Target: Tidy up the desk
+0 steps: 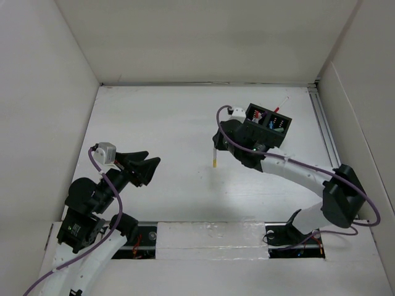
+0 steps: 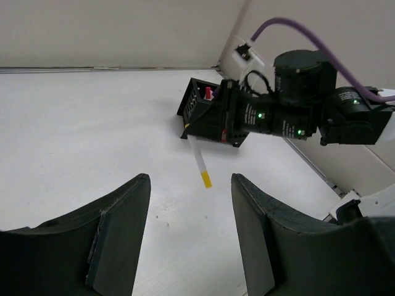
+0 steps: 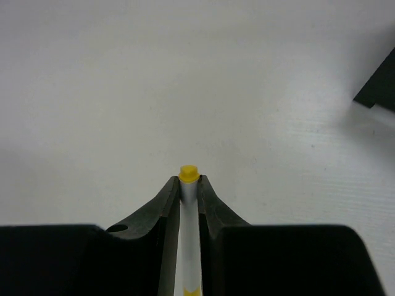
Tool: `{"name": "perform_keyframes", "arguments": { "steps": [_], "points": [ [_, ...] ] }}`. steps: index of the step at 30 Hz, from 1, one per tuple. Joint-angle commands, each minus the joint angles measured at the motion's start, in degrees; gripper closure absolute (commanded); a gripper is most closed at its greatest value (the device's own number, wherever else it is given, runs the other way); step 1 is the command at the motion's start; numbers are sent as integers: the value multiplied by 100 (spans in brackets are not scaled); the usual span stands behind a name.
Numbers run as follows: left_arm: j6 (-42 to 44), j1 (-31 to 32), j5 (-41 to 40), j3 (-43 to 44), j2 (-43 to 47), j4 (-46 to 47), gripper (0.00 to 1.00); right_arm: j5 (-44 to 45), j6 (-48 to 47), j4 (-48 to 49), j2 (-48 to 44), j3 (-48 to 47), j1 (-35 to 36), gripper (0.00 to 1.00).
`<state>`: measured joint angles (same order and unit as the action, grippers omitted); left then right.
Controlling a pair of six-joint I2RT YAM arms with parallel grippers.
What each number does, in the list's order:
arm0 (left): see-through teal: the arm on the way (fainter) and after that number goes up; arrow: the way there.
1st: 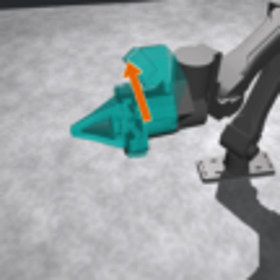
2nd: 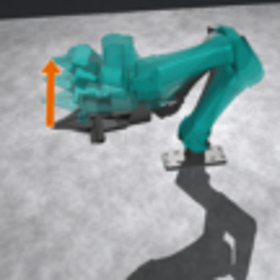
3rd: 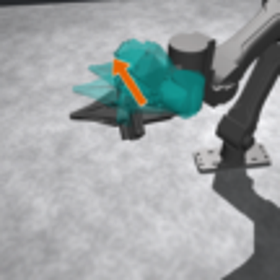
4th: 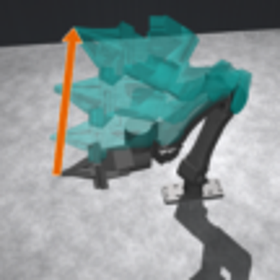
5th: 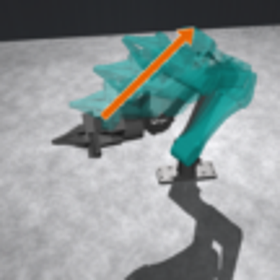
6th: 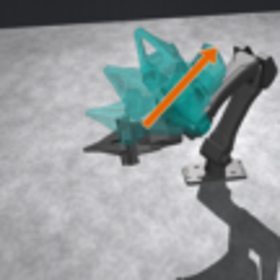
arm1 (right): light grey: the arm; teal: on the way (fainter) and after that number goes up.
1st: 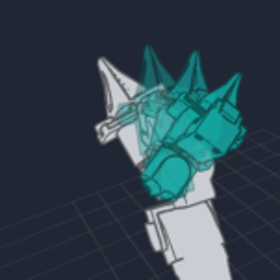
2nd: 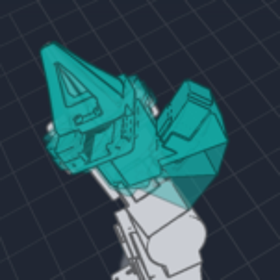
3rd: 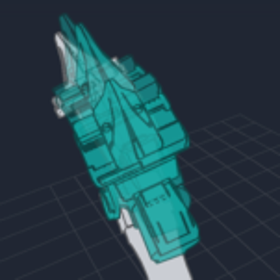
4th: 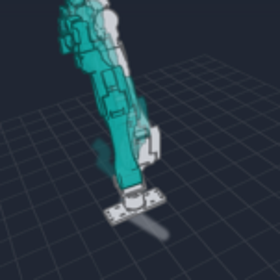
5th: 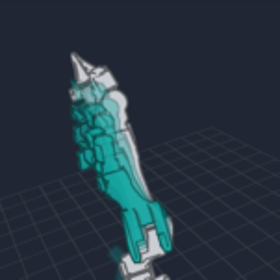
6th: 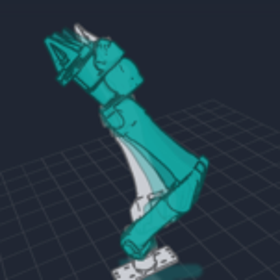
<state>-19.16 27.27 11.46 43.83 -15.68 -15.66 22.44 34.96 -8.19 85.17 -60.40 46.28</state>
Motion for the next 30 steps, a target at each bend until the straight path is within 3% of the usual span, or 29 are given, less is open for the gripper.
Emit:
{"name": "perform_keyframes", "arguments": {
  "steps": [1,8,14,21,30],
  "points": [
    [9,-20,93,-33,-49,248,49,585,151,757,-307,64,-224,100],
    [17,-20,84,-15,-40,230,49,868,108,1609,-782,-147,-1673,100],
    [0,-20,66,-33,-40,230,49,912,-94,1602,-124,-876,-2746,100],
    [9,-20,49,-24,-58,239,48,1184,-288,1723,421,-1184,-3037,100],
    [0,-20,49,-33,-93,221,49,1764,-586,2241,703,-746,-2968,100]
  ]
}}
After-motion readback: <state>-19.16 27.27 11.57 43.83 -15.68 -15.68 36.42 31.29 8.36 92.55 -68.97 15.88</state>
